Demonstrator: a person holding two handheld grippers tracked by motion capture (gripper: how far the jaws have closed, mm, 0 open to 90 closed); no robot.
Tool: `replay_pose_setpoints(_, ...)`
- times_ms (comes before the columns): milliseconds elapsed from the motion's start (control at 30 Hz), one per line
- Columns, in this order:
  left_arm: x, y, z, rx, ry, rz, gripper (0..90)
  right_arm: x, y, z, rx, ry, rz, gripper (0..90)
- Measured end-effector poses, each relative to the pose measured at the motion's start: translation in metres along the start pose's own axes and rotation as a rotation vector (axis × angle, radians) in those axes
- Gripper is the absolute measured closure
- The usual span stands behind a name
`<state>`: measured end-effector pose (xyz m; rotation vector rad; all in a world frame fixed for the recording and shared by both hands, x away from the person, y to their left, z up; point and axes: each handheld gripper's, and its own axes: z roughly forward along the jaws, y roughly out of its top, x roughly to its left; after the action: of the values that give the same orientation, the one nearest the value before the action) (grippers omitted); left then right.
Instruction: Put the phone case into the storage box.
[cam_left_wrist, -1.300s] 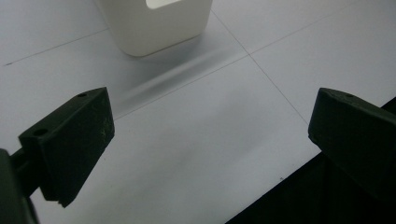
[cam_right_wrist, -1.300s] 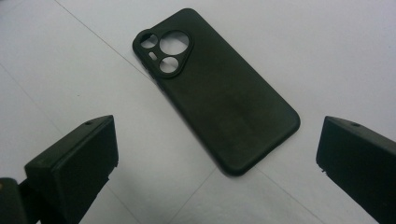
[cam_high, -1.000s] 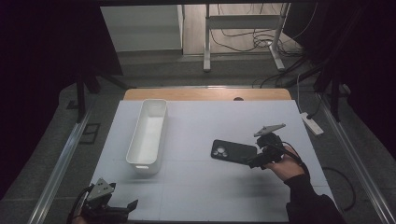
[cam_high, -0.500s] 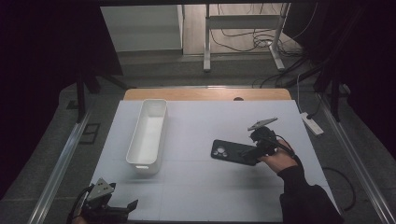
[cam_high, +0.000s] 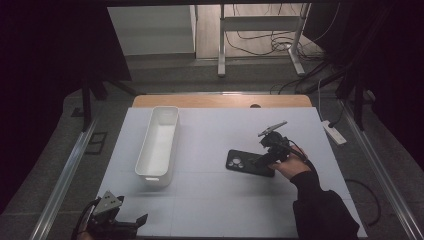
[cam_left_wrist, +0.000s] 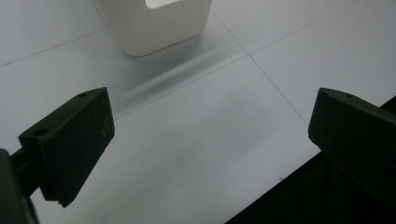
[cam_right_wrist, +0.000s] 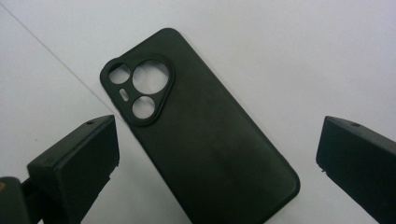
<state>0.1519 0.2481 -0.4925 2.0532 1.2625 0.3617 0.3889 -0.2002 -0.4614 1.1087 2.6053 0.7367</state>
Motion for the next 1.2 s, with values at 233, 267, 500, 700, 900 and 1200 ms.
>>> replay_pose_setpoints(233, 0.000, 0.000, 0.000, -0.001, -0.001, -0.001, 1.1, 0.002, 0.006, 0.007, 0.015, 0.001, -0.003, 0.0)
replay_pose_setpoints(267, 0.000, 0.000, 0.000, -0.002, -0.002, -0.001, 1.1, 0.002, 0.006, 0.009, 0.021, 0.001, 0.000, 0.1)
replay_pose_setpoints(500, 0.000, 0.000, 0.000, -0.001, -0.002, -0.001, 1.1, 0.000, 0.007, 0.010, 0.052, -0.004, 0.022, 40.8)
replay_pose_setpoints(700, 0.000, 0.000, 0.000, 0.000, -0.003, 0.000, 1.2, -0.004, 0.007, 0.008, 0.073, 0.047, 0.018, 79.1)
replay_pose_setpoints(900, 0.000, 0.000, 0.000, 0.000, -0.004, 0.002, 1.3, -0.008, 0.008, 0.007, 0.072, 0.056, 0.012, 90.0)
replay_pose_setpoints(1200, 0.000, 0.000, 0.000, 0.003, -0.004, 0.004, 1.3, -0.022, 0.008, 0.019, 0.094, 0.013, 0.016, 90.0)
